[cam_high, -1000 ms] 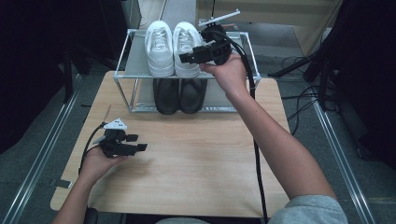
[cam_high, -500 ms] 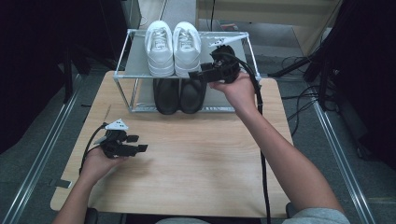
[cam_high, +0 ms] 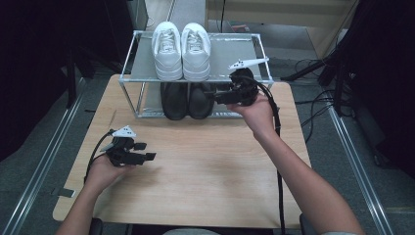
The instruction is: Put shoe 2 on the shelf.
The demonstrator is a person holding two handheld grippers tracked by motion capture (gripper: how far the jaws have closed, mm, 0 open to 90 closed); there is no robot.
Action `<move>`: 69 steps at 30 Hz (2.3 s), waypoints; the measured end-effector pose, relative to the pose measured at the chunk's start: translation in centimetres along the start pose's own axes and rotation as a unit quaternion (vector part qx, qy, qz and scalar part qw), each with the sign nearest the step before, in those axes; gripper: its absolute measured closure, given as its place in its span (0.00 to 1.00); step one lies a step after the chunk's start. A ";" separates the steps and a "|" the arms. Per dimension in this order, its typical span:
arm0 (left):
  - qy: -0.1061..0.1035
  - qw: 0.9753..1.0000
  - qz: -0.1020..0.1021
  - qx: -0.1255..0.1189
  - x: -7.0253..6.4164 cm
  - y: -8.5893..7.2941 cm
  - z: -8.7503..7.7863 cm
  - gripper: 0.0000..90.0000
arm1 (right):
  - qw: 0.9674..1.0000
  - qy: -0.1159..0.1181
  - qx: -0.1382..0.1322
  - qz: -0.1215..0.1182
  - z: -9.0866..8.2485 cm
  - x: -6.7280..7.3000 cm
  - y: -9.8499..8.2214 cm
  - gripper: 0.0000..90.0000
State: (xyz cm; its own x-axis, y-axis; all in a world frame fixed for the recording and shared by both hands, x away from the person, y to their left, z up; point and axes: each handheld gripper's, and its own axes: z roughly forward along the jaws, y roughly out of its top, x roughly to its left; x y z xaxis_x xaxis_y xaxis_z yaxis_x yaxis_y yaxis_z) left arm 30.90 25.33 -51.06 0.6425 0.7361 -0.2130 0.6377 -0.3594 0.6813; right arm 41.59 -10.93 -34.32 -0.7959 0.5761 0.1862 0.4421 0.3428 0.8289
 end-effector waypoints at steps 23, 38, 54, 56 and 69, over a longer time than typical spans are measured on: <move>-0.001 1.000 0.011 0.017 -0.1 0.0 0.3 0.40 | 0.999 0.009 0.002 0.031 -1.2 -0.8 -7.9 0.40; -0.002 1.000 0.010 0.018 -0.3 -0.2 0.3 0.39 | 0.999 0.020 0.016 0.042 -2.1 -0.6 -12.6 0.39; -0.002 1.000 0.011 0.017 -0.4 -0.2 0.3 0.39 | 1.000 0.002 0.006 0.029 -3.3 -1.4 -16.0 0.40; -0.003 1.000 0.012 0.017 -0.4 -0.2 0.2 0.39 | 1.000 -0.006 0.006 0.026 -3.3 -1.7 -16.2 0.40; -0.006 1.000 0.016 0.016 -0.3 -0.1 0.1 0.39 | 0.998 -0.049 0.016 0.023 -3.4 -4.2 -18.1 0.42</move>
State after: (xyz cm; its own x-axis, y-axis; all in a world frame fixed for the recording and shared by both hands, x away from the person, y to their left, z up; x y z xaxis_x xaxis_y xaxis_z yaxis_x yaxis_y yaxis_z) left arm 30.69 25.06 -51.11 0.6681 0.7166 -0.2001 0.6293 -0.4009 0.6658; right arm 35.55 -22.09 -48.29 -0.7311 0.6607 0.1701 0.4913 0.3369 0.8032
